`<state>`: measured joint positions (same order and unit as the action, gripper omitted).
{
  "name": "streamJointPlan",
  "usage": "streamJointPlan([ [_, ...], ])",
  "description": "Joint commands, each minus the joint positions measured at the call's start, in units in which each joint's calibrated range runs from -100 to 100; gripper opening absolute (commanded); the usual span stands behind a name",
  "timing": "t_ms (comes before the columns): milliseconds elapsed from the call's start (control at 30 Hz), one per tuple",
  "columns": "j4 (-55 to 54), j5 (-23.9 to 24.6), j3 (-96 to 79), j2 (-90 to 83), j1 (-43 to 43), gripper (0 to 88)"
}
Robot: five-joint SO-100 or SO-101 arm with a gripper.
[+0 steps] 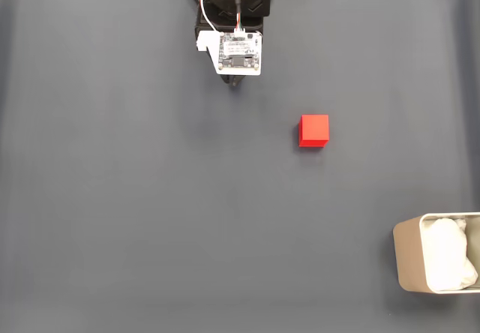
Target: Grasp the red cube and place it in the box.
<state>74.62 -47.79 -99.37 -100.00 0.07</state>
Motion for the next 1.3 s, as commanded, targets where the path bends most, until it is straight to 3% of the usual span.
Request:
streamJointPlan([
  [0, 1.12, -0.34, -0.45, 0.00, -0.50, 0.0],
  [367, 0.13, -0.05, -0.45, 0.00, -0.43, 0.0],
  [567, -14.95, -0.10, 2.38, 2.60, -0.71, 0.0],
  [733, -25.20, -0.05, 15.61, 11.44, 0.07, 0.0],
  [1000, -19.70, 0.10, 45.17, 26.00, 1.35, 0.0],
  [1267, -11.43, -1.03, 64.06, 38.30, 0.71, 0.0],
])
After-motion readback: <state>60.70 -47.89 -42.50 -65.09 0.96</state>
